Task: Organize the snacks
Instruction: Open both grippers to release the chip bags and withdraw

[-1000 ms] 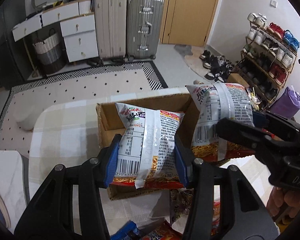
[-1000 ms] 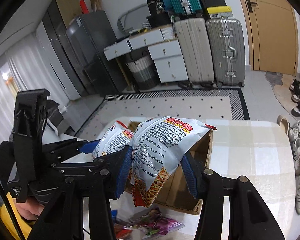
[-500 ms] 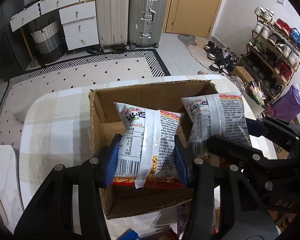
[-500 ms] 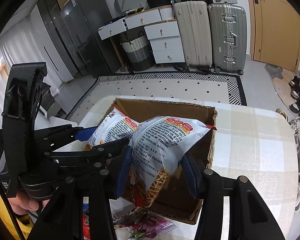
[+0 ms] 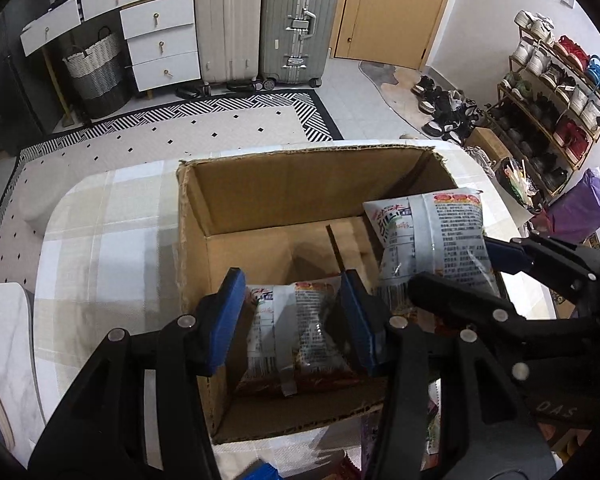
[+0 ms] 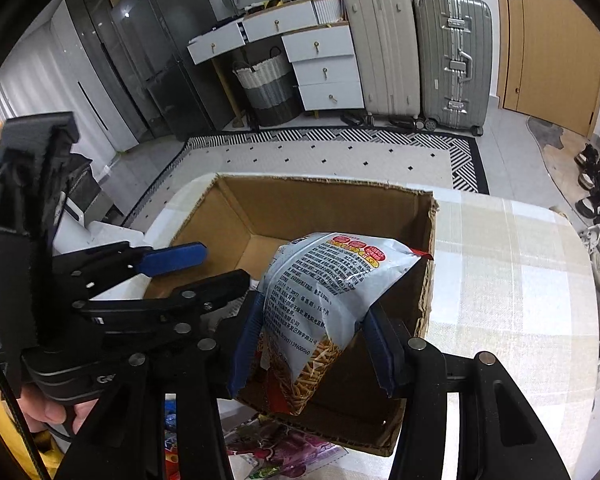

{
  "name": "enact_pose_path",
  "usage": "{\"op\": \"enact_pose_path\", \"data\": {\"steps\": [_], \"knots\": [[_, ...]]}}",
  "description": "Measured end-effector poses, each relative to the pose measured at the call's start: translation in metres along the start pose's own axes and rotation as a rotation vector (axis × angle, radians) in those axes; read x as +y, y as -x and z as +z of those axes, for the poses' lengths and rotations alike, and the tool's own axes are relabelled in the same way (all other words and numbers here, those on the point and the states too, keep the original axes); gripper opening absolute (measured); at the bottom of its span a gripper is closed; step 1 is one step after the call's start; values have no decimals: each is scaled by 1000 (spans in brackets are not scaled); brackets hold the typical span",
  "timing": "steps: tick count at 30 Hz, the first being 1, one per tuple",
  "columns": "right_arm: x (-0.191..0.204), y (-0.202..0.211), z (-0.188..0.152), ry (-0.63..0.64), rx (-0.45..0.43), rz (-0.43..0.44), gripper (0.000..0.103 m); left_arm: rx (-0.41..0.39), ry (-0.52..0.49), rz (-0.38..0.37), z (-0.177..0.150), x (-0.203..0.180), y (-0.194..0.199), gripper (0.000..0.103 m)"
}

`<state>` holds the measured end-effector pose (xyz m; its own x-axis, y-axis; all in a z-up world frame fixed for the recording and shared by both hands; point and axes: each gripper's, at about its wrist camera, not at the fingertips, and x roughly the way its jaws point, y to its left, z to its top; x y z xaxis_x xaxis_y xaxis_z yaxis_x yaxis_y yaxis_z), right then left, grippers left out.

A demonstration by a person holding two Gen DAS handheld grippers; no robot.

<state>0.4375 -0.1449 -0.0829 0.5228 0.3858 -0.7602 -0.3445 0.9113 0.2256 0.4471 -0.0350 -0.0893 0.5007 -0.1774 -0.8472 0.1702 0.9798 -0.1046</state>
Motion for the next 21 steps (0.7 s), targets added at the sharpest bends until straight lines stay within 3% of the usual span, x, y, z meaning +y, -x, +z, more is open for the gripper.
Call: {"op": "enact_pose_path", "data": {"steps": [11,16,21], "knots": [[5,23,3,0,-55,-8,52,-39,0,38,-28,7,42,56],[13,60,-1,-11,-113,6,52,-85,24,61,-40,3,82,80],[31,110,-13,11,-183,21,56,-136,38,79,-58,1,127,80]]}}
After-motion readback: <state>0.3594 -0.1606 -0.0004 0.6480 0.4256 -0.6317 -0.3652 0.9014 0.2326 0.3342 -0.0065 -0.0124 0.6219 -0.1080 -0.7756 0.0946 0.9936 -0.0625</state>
